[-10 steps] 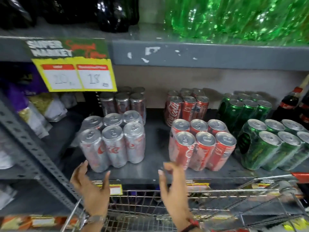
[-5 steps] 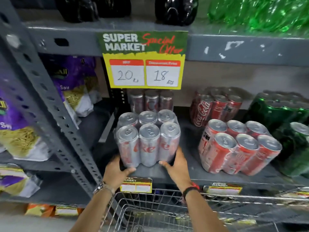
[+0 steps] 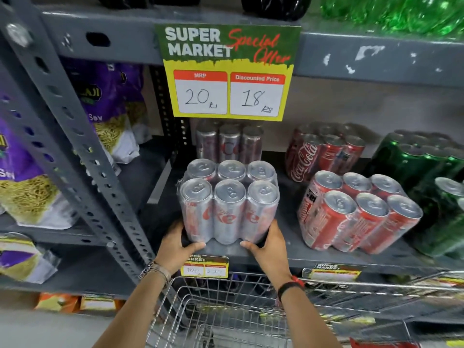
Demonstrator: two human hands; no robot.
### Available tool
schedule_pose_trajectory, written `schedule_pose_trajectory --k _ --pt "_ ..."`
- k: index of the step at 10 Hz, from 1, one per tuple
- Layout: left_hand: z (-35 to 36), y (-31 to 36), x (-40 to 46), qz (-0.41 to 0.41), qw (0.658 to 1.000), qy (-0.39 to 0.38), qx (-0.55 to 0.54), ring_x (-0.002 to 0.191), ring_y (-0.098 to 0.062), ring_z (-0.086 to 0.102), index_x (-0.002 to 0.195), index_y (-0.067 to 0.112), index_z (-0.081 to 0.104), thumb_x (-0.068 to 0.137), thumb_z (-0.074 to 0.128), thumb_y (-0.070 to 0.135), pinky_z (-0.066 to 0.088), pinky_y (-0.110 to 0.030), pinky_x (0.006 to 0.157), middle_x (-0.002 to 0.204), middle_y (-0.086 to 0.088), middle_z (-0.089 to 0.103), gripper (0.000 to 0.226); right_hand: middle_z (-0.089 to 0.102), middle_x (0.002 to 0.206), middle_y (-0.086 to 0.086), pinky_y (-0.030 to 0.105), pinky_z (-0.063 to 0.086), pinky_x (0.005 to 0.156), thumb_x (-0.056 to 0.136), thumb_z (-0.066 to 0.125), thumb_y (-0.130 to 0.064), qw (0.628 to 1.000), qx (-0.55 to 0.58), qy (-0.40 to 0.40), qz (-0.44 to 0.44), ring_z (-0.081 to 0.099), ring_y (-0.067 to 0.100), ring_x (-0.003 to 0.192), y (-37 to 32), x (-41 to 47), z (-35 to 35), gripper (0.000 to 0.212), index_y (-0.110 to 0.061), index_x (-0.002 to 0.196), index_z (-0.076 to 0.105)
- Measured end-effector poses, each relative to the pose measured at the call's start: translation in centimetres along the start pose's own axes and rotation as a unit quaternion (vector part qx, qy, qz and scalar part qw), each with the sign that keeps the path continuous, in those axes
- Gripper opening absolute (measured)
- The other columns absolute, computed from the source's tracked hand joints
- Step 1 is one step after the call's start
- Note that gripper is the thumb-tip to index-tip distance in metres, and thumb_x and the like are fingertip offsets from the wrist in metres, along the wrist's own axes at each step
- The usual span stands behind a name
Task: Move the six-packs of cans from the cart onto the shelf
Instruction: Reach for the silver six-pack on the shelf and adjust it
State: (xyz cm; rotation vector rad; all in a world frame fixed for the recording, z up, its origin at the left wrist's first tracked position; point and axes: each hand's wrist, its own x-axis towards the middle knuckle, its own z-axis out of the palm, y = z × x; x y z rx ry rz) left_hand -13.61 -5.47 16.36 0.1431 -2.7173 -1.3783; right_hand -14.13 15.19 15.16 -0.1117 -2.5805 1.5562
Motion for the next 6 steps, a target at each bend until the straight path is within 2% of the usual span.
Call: schedule_pose_trajectory --k 1,2,4,5,6 --pt "0.0 -0.3 0.1 -0.003 1.0 -0.006 -0.003 0.104 -0.019 0.048 0.114 0.005 0.047 0.067 0.074 0.014 0.034 -0.026 0.086 0.119 -0.015 0.054 0.054 0.059 0.112 0.011 0.035 0.044 0.092 0.058 0.083 -0.017 1.0 -0.011 0.0 -0.009 0.051 0.024 0.108 0.0 -0.2 0.1 0.063 -0.01 0.109 0.047" --pt "0.1 -0.4 0.0 -0.005 1.0 -0.011 -0.007 0.099 -0.015 0.046 0.112 0.005 0.048 0.068 0.073 0.014 0.035 -0.026 0.085 0.117 -0.015 0.054 0.052 0.059 0.112 0.011 0.037 0.043 0.093 0.058 0.082 -0.019 1.0 -0.017 -0.001 -0.003 0.05 0.024 0.108 0.0 -0.3 0.2 0.063 -0.01 0.109 0.047" --pt "0.1 -0.2 0.0 -0.008 1.0 -0.015 -0.004 0.105 -0.023 0.05 0.114 0.003 0.047 0.069 0.073 0.012 0.035 -0.026 0.088 0.118 -0.016 0.053 0.053 0.059 0.112 0.01 0.038 0.044 0.093 0.058 0.082 -0.021 1.0 -0.024 -0.004 0.0 0.051 0.024 0.108 -0.3 -0.4 0.2 0.063 -0.01 0.108 0.046" --pt "0.0 -0.4 0.2 -0.012 1.0 -0.027 -0.005 0.108 -0.027 0.05 0.115 0.003 0.046 0.068 0.073 0.012 0.035 -0.027 0.089 0.119 -0.017 0.053 0.054 0.058 0.114 0.009 0.033 0.042 0.094 0.058 0.082 -0.019 0.999 -0.025 -0.02 0.004 0.05 0.023 0.111 -0.3 -0.1 0.0 0.064 -0.01 0.11 0.045" --pt "0.0 0.2 -1.0 -0.019 0.999 -0.029 -0.027 0.121 -0.027 0.044 0.126 0.004 0.035 0.067 0.074 0.011 0.034 -0.03 0.097 0.13 -0.016 0.047 0.071 0.049 0.122 0.001 0.007 0.036 0.087 0.059 0.082 -0.01 0.998 0.027 -0.048 0.005 0.045 0.016 0.118 -1.2 -0.9 -0.9 0.079 -0.012 0.124 0.037"
